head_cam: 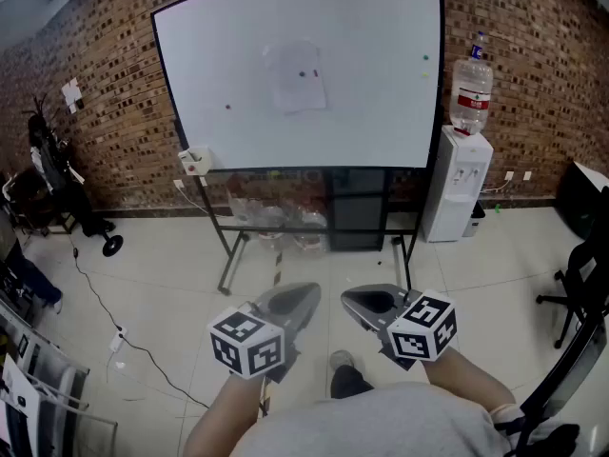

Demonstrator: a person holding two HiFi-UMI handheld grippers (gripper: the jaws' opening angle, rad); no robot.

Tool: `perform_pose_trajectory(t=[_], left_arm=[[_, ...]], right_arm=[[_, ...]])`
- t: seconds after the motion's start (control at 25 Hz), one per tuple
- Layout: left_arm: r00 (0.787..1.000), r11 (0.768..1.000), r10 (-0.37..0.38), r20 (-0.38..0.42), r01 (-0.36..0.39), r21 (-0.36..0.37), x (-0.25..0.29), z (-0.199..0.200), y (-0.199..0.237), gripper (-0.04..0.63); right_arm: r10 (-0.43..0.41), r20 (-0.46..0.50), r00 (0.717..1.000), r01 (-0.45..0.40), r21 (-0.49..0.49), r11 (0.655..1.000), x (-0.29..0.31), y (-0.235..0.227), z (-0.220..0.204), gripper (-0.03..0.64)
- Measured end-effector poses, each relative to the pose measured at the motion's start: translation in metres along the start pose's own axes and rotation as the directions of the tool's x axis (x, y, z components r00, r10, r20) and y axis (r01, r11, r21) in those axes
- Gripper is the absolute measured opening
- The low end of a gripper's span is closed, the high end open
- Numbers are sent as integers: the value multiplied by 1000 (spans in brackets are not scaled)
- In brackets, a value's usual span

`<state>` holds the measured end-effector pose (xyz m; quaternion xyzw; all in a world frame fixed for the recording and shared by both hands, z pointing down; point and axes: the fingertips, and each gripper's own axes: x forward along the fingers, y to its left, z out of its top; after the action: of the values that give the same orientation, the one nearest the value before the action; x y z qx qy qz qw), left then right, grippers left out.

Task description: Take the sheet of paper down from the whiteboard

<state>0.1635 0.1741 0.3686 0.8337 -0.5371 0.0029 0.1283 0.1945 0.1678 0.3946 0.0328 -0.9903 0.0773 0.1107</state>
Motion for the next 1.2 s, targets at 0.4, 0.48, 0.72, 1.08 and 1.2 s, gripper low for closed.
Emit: perform_pose_trajectory(t=[0.4, 0.48, 0.72, 1.08, 1.2], left_arm=[[996, 995, 61, -63, -66, -75, 95, -1, 128, 2], [995, 992, 72, -72, -79, -99, 111, 0, 161, 2], [993, 989, 86, -80, -95, -116, 181, 49, 285, 2], [996, 996, 57, -69, -62, -67, 254, 86, 344, 2], [997, 998, 43, -56, -46, -50, 272, 97, 356, 2]], right_arm=[[-9, -59, 998, 11, 23, 1000, 78, -142, 3, -2], [0, -75, 997, 2, 27, 1000, 103, -171, 8, -2], [-8, -83, 996, 9, 8, 1000, 188, -286, 61, -2], [-58, -43, 997, 57, -25, 998, 214, -380, 95, -2], [-85, -30, 996, 84, -24, 996, 214, -403, 101, -2]])
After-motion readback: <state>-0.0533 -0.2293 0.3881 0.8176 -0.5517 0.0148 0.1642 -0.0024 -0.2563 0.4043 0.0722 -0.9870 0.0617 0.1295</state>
